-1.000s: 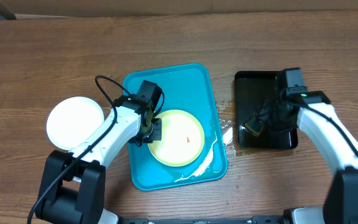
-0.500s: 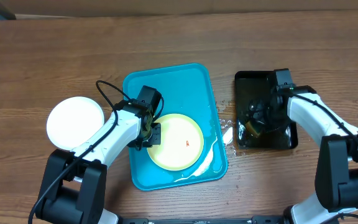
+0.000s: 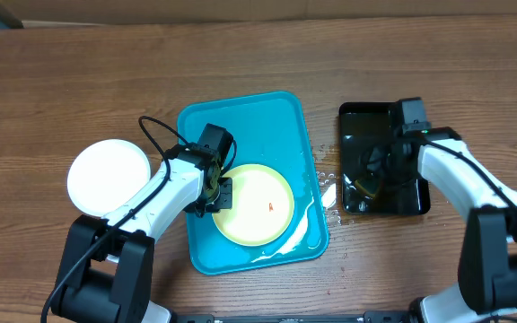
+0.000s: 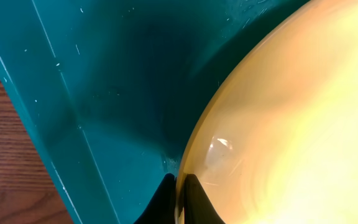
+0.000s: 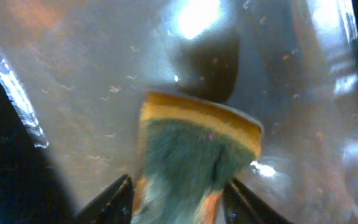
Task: Clean dirty plates on tray and stack at the side
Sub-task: 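Grasp the sponge with the right gripper and rub it in the water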
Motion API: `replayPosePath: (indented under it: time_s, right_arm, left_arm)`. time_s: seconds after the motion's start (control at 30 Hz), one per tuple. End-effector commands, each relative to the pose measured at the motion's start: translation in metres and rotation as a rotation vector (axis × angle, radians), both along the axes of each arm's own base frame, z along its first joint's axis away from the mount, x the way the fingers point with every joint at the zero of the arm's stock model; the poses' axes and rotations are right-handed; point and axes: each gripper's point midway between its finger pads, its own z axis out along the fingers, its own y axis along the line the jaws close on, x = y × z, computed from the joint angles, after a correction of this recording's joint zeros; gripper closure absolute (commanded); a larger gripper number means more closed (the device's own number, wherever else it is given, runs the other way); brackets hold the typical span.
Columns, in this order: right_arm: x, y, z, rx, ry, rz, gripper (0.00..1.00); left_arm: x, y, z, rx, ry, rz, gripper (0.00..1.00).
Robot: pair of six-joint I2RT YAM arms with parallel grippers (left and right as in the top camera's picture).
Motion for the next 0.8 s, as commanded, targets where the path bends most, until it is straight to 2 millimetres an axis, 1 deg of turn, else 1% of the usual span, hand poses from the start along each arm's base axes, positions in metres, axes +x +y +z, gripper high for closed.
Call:
replayPosePath:
  time_s: [0.0, 0.03, 0.07, 0.17, 0.27, 0.33, 0.37, 0.4, 0.43, 0.47, 0.5, 0.53, 0.6, 0.7, 0.77]
  right_arm:
    - [-0.023, -0.002, -0.036, -0.012, 0.107, -0.027, 0.83]
    - [-0.024, -0.002, -0.038, -0.012, 0.111, -0.027, 0.92]
    - [-0.022, -0.003, -0.036, -0.015, 0.106, -0.023, 0.96]
    - [-0.013, -0.002, -0.020, -0.019, 0.090, 0.017, 0.96]
    - [-0.001, 0.001, 0.007, -0.022, 0.052, 0.099, 0.96]
    - [0.003, 0.001, 0.027, -0.025, 0.032, 0.117, 0.96]
    - [0.003, 0.001, 0.035, -0.024, 0.026, 0.114, 0.91]
    - [0.003, 0.001, 0.040, -0.022, 0.023, 0.110, 0.78]
    - [0.001, 0.001, 0.044, -0.021, 0.025, 0.102, 0.60]
    - [-0.001, 0.001, 0.045, -0.020, 0.030, 0.098, 0.45]
    - [-0.005, 0.000, 0.045, -0.020, 0.046, 0.091, 0.42]
    - [-0.010, 0.000, 0.044, -0.019, 0.067, 0.081, 0.41]
    - [-0.021, 0.001, 0.040, -0.012, 0.111, 0.070, 0.41]
    - [-0.038, 0.007, 0.028, 0.008, 0.162, 0.078, 0.41]
    - [-0.048, 0.008, 0.016, 0.010, 0.188, 0.052, 0.41]
  left_arm:
    - [-0.004, 0.007, -0.005, 0.027, 0.016, 0.025, 0.96]
    - [-0.004, 0.007, -0.005, 0.027, 0.016, 0.025, 0.96]
    - [-0.005, 0.007, -0.005, 0.028, 0.018, 0.025, 0.96]
    - [-0.005, 0.007, -0.005, 0.029, 0.019, 0.023, 0.96]
    - [-0.005, 0.007, -0.005, 0.029, 0.019, 0.018, 0.96]
    - [-0.005, 0.007, -0.005, 0.029, 0.019, 0.018, 0.96]
    - [-0.005, 0.007, -0.005, 0.029, 0.019, 0.018, 0.96]
    - [-0.005, 0.007, -0.005, 0.029, 0.019, 0.018, 0.96]
    - [-0.005, 0.007, -0.005, 0.028, 0.019, 0.018, 0.96]
    - [-0.005, 0.007, -0.005, 0.028, 0.019, 0.018, 0.96]
    - [-0.005, 0.007, -0.005, 0.028, 0.019, 0.018, 0.96]
    - [-0.005, 0.007, -0.005, 0.028, 0.019, 0.018, 0.96]
    - [-0.005, 0.007, -0.005, 0.028, 0.019, 0.018, 0.96]
    - [-0.005, 0.007, -0.005, 0.028, 0.019, 0.018, 0.96]
    - [-0.005, 0.007, -0.005, 0.028, 0.019, 0.018, 0.96]
